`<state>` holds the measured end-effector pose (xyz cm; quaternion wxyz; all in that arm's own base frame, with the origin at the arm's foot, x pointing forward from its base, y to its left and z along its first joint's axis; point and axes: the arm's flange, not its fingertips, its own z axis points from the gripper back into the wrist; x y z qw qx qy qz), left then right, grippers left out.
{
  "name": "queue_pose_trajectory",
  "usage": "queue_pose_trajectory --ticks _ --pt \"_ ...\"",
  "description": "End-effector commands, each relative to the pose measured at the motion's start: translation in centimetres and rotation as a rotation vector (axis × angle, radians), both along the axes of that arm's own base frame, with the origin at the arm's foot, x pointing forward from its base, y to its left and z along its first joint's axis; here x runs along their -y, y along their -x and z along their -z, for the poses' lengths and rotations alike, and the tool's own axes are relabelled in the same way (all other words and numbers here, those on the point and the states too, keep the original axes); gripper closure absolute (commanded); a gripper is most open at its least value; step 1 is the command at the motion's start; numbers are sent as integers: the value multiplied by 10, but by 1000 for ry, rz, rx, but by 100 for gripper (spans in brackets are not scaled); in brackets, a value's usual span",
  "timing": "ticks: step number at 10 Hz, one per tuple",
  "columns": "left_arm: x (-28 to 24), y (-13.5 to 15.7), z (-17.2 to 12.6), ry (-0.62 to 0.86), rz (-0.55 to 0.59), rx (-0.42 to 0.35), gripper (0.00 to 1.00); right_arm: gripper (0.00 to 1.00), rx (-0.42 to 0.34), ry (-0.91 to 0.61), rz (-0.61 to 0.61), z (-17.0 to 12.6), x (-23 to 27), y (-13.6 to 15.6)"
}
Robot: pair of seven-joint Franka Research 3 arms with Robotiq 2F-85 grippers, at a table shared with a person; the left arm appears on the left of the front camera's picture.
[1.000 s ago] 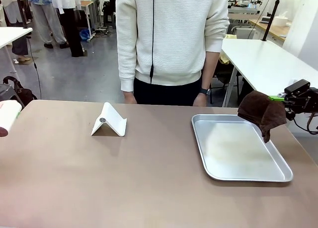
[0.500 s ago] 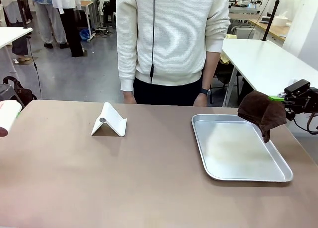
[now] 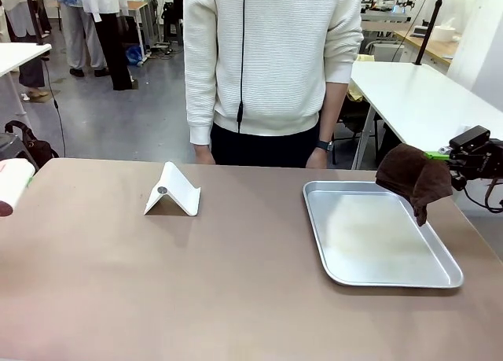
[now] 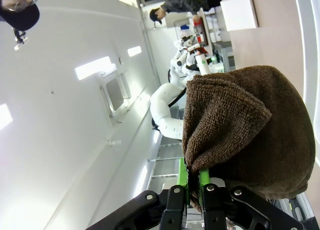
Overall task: Clean the surface of the table.
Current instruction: Return the Lint Roller and towel to their original positions.
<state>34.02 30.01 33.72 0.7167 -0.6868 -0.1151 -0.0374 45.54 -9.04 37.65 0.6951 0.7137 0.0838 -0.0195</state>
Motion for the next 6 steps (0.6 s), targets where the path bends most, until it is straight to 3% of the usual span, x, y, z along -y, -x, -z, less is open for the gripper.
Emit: queue_pose_trajectory --ticks 1,4,6 --pt "28 -1 -27 5 9 -28 78 91 54 -10 46 -17 -12 -4" --pt "98 -1 -92 -154 57 -36 78 91 121 19 33 -56 -81 -18" --pt "154 -2 -131 -269 -23 -40 78 91 129 14 92 -73 -138 -24"
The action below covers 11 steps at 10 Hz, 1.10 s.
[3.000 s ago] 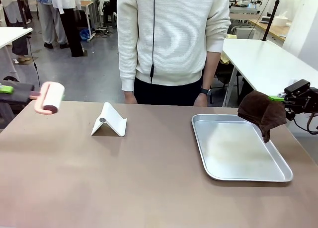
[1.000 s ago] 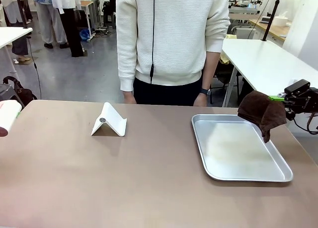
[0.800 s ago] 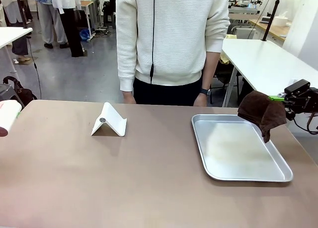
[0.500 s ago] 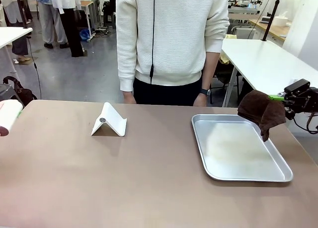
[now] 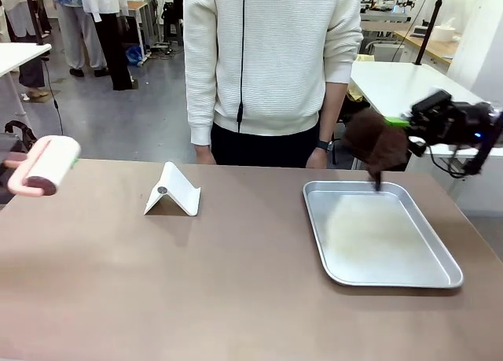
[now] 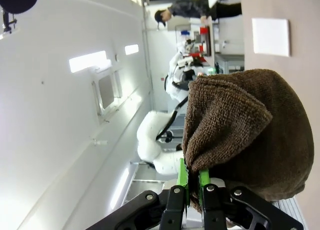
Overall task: Clean the surface of the table.
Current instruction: Return the Lint Roller and towel to their original positions.
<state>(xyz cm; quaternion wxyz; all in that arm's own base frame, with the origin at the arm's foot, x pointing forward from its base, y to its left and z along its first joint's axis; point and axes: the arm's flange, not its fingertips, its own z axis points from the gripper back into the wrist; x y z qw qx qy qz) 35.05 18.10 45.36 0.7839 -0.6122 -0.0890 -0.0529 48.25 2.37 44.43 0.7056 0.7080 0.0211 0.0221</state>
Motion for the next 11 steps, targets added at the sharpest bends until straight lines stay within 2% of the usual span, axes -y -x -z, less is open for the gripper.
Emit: queue_pose_trajectory --ticks 1,2,5,7,9,11 --pt "69 9 -30 -125 -110 15 78 91 -6 9 85 -9 -59 2" --pt "99 8 -41 -182 -157 32 78 91 -9 24 128 -7 -90 1" --pt "181 -3 -59 -364 -100 95 78 91 -69 71 114 16 -170 -4" --pt "232 -13 -62 -490 -82 156 78 91 -117 117 127 53 -210 -6" --pt "264 -29 -61 -596 -118 165 78 91 -123 195 178 82 -221 -8" --pt "293 -53 -55 -685 -186 141 78 91 -118 310 164 109 -223 -15"
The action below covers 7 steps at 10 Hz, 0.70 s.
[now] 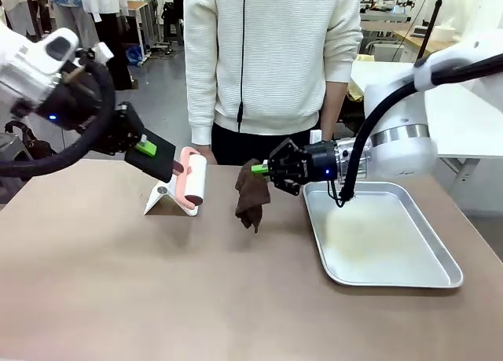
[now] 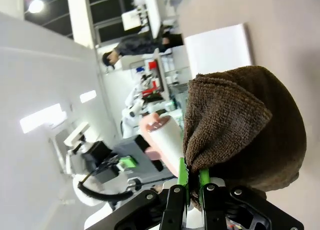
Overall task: Clean the surface of the table.
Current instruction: Return the Lint Roller and towel to their original positions.
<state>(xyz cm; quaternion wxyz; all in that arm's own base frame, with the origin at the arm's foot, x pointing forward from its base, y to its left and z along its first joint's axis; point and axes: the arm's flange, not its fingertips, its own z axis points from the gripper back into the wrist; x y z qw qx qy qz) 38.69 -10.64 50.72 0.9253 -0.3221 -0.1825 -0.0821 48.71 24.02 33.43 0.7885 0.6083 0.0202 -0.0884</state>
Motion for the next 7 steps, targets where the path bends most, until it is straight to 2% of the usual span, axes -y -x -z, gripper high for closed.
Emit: queue_pose_trajectory --ticks 1,2,4,6,7 --pt "14 -29 -1 -54 -105 -76 78 91 24 77 -19 3 -1 -16" --pt "19 -37 -2 -61 -132 -96 78 91 30 93 -5 2 6 -21" --pt "22 -53 -5 -73 -114 -179 78 91 62 174 -9 3 26 -33" --pt "21 -65 -6 -66 -121 -195 78 91 82 255 -36 10 34 -38" --pt "17 -65 -9 -34 -68 -224 78 91 40 225 -115 9 38 -38"
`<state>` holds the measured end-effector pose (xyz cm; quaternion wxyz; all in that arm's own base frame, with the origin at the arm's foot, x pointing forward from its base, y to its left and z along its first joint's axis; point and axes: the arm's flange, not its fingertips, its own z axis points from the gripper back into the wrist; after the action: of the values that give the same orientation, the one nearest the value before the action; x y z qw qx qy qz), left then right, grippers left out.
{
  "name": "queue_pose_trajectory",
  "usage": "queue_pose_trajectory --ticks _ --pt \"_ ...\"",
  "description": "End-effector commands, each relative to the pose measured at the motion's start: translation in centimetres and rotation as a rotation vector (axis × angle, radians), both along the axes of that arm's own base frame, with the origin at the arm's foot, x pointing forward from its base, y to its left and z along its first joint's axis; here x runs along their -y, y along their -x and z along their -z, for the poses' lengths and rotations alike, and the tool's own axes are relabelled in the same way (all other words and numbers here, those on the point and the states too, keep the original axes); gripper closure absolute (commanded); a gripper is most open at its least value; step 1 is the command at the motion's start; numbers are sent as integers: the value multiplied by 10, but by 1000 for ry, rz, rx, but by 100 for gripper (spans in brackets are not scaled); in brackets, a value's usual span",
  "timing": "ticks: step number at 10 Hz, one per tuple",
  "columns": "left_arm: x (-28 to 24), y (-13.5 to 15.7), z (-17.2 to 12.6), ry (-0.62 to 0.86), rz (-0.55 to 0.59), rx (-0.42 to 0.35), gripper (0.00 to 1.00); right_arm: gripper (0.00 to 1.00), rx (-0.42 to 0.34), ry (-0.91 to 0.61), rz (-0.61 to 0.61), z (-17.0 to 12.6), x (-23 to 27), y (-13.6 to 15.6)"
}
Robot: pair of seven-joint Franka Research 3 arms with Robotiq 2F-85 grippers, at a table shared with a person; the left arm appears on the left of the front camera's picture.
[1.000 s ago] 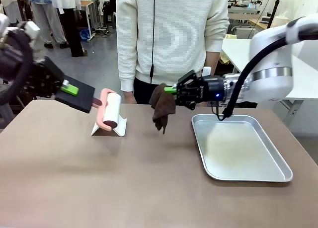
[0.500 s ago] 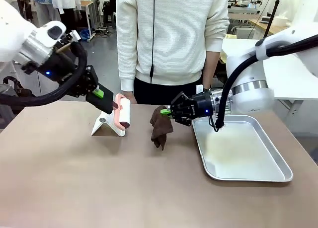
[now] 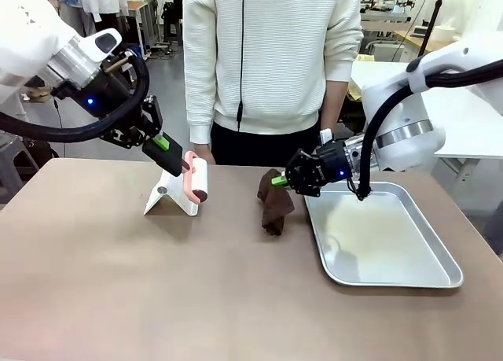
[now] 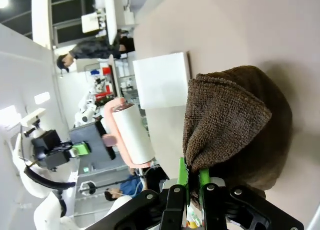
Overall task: Clean the surface of the table.
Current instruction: Return the Lint Roller and towel to their original positions.
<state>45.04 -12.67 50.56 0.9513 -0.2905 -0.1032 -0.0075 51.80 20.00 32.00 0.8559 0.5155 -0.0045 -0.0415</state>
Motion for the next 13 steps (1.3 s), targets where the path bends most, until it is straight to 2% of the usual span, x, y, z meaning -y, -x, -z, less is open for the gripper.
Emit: queue_pose_trajectory --ticks 1,7,8,10,13 --pt "2 3 4 -16 -14 22 78 91 5 -21 28 -4 -2 0" --pt "1 0 4 -3 -7 11 78 91 -2 -4 4 0 0 0" --pt "2 -9 -5 -21 -35 -19 78 91 -10 14 -5 -3 -11 -5" --pt "21 -31 -14 -121 -60 -59 78 91 -65 54 -12 7 -25 -13" --pt "50 -58 -6 -214 -38 -100 78 91 -85 95 -4 17 -30 -16"
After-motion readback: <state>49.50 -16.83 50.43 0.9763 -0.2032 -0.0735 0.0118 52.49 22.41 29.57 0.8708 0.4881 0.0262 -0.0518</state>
